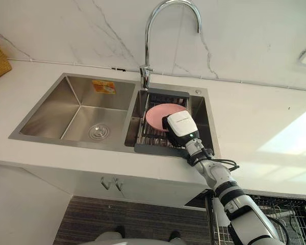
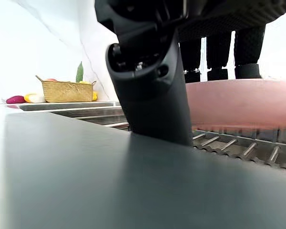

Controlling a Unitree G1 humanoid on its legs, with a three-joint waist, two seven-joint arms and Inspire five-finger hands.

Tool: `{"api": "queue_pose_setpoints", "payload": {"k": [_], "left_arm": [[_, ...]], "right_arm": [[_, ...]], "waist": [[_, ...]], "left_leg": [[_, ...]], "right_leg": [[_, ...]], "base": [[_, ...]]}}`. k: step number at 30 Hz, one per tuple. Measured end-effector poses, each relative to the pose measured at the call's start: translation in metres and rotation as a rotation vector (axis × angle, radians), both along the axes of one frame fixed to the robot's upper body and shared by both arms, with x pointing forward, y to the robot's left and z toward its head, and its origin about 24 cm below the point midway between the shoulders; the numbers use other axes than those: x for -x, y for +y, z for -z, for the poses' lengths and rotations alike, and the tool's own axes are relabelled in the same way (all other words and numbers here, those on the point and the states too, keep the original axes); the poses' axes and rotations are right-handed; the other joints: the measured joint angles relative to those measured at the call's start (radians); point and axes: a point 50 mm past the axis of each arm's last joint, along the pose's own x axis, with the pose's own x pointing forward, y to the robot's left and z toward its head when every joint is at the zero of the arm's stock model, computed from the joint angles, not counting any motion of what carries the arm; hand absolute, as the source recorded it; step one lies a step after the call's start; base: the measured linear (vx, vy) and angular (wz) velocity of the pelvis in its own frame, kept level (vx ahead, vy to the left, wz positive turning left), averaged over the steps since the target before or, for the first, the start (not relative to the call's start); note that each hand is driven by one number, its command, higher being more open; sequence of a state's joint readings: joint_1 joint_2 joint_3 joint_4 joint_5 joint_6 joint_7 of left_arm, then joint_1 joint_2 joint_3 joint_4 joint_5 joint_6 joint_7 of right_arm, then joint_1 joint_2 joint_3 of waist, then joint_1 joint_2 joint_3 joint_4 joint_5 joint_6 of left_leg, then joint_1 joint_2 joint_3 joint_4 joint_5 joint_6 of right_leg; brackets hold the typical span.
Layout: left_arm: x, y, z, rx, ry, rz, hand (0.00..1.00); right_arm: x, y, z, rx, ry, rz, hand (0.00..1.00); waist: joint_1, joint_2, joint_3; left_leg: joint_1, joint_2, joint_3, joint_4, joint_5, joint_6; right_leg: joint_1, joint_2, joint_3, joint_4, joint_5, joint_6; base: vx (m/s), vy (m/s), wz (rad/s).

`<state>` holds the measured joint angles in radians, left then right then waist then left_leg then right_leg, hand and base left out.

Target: Walk over to the sink, pick up the cup, carry it to the dishwasher, place the cup inside the dishwasher, then close the dishwasher door

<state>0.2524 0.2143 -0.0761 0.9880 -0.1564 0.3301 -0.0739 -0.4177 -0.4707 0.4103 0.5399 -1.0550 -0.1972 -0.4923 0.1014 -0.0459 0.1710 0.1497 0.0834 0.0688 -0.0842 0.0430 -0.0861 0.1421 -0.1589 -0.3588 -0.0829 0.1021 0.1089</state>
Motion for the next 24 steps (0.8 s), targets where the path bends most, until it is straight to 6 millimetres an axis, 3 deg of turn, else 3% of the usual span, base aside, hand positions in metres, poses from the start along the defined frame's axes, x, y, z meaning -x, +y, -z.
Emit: {"api": "queue_pose_setpoints", "payload": {"k": [15, 24], "left_arm": [[-0.001, 0.001, 0.0, -0.007, -0.009, 0.016, 1.0], [0.002, -0.003, 0.001, -0.001, -0.005, 0.006, 1.0]], "right_arm": [[0.008, -0.002, -0.004, -0.052, -0.075, -0.003, 0.0], [0.025, -0.014, -0.064, -0.213, -0.303, -0.011, 0.0]], "waist": [[-0.003, 0.0, 0.0], [-0.028, 0.017, -0.011]], "left_leg": [[-0.004, 0.001, 0.002, 0.0, 0.0, 0.0], [0.0, 0.003, 0.052, 0.0, -0.001, 0.0]], "right_leg": [[-0.005, 0.001, 0.001, 0.0, 0.001, 0.0], [-0.025, 0.003, 0.043, 0.0, 0.006, -0.002]], "base": [[0.0, 0.0, 0.0], [0.0, 0.006, -0.11]]}}
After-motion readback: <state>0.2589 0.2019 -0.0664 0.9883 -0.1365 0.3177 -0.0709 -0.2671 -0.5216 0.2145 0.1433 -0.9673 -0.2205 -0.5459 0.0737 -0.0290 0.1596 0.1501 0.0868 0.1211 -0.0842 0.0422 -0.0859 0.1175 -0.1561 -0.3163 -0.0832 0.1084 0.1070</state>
